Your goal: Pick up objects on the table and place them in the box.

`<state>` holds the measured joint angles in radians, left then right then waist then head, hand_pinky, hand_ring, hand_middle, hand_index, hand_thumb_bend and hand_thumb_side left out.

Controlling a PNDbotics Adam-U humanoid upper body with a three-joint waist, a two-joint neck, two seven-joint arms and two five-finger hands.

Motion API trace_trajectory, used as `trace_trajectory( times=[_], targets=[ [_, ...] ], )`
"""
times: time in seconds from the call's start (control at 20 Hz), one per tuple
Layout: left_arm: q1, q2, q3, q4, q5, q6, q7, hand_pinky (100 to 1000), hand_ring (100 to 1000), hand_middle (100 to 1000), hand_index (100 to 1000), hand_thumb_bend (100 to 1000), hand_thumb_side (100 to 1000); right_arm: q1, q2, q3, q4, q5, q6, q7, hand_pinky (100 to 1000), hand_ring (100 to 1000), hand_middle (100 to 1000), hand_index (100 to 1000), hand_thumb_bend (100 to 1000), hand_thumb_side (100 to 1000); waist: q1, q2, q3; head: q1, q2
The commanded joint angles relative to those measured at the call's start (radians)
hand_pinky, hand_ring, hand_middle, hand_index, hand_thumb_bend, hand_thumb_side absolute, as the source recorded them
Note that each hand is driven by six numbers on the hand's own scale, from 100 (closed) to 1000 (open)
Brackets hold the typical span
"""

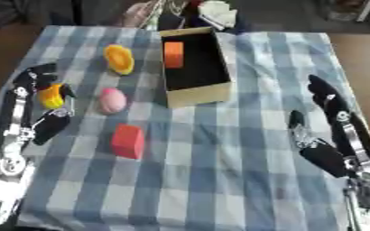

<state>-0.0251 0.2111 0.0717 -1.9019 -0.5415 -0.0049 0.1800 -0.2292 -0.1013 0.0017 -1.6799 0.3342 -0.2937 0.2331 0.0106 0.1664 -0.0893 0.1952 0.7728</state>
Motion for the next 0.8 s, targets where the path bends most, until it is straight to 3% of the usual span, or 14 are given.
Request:
trace_trajectory(
  times=[0.05,0.35,0.8],
  targets=[
    [0.011,0.082,-0.002,-0.043,-0.016,0.003,-0.023,795,774,766,850,100,120,-0.014,-0.009,0.002,-0.015,0.005,0.0,0.003,1000,1000,1000,1000,100,432,-0.008,-0.027,-0.001,0.002,-0.003],
    [0.058,0.287,-0.015,-0.095,-0.053,0.034,-0.094,794,768,768,865,100,100,-0.015,-0.014,0.003,-0.015,0.006,0.0,0.005,1000,1000,1000,1000,100,432,0.001,-0.027,-0.005,0.004,-0.003],
    [0.061,0.625,-0.026,-0.078,-0.059,0.089,-0.318,801,800,816,891,348,108,-0.011,-0.026,0.007,-0.014,0.008,-0.001,0.01,1000,1000,1000,1000,100,432,0.018,-0.032,-0.012,-0.004,-0.003]
  ],
)
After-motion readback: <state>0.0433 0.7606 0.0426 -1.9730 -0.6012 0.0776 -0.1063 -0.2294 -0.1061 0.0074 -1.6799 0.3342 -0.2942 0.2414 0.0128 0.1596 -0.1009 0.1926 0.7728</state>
